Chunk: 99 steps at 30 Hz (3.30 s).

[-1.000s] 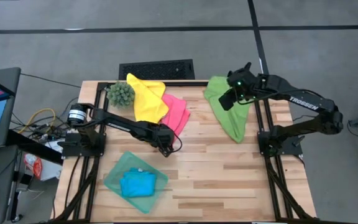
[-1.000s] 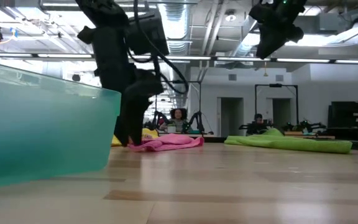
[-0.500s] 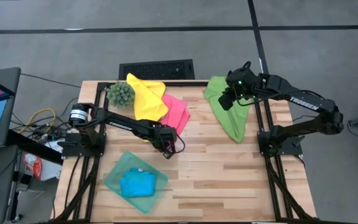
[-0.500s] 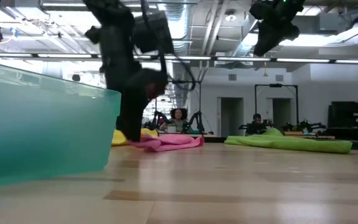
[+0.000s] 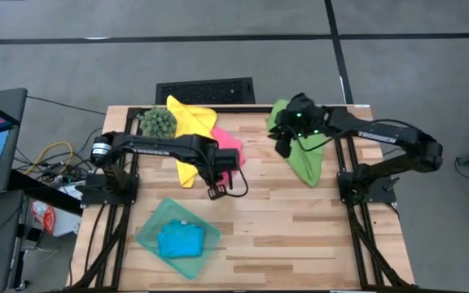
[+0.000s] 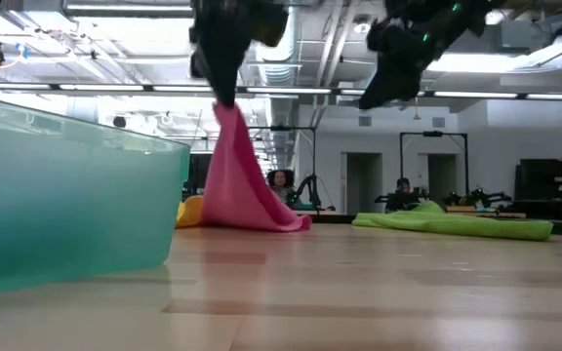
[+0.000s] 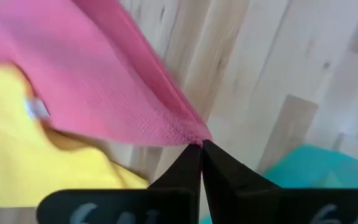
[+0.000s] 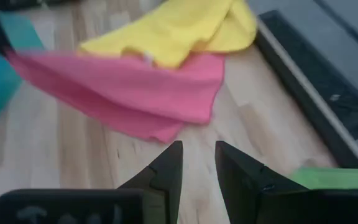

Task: Fold microfiber towels
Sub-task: Fold the pink microfiber towel

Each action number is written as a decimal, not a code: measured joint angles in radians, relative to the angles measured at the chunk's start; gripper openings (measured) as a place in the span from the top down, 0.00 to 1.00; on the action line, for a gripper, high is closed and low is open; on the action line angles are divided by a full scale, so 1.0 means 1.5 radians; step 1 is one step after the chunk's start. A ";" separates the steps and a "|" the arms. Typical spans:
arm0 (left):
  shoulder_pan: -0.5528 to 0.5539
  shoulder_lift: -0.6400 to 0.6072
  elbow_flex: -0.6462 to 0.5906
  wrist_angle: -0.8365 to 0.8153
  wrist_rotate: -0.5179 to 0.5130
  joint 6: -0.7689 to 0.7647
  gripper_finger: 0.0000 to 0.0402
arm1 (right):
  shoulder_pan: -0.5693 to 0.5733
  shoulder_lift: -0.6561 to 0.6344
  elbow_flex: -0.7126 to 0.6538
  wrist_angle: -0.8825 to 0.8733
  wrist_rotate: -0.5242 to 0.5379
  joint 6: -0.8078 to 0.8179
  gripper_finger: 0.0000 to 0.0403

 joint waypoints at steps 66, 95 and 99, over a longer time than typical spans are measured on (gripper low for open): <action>0.058 0.004 0.185 -0.128 -0.053 0.113 1.00 | 0.142 0.218 0.001 0.180 0.123 0.034 0.96; 0.173 -0.001 0.185 -0.153 -0.434 0.390 1.00 | 0.052 -0.160 0.032 -0.167 0.335 0.088 0.96; 0.144 -0.001 0.185 -0.225 -0.319 0.278 1.00 | 0.096 -0.172 0.032 -0.228 0.300 0.142 0.94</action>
